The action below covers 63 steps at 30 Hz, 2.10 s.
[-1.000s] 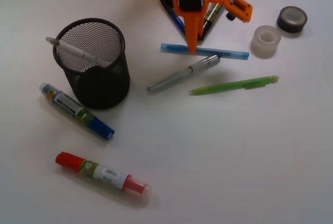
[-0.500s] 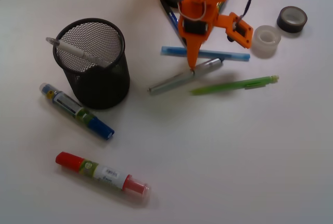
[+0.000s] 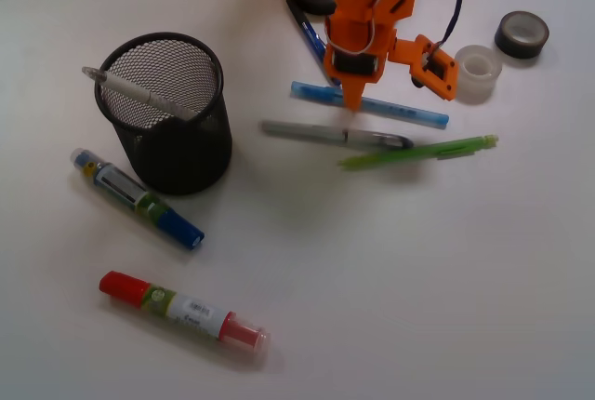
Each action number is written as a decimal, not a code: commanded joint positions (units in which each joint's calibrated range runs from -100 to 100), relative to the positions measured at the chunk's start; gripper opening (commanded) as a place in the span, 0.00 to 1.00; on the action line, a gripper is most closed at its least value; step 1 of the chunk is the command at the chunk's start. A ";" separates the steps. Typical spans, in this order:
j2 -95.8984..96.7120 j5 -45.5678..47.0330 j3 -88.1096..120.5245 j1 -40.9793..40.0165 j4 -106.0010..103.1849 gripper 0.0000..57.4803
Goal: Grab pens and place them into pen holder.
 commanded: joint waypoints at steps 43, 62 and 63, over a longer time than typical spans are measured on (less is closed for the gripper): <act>-31.09 -23.83 60.13 28.12 -121.93 0.21; -50.39 -3.13 31.78 19.22 -49.05 0.31; -50.22 -1.90 29.06 18.40 -43.54 0.31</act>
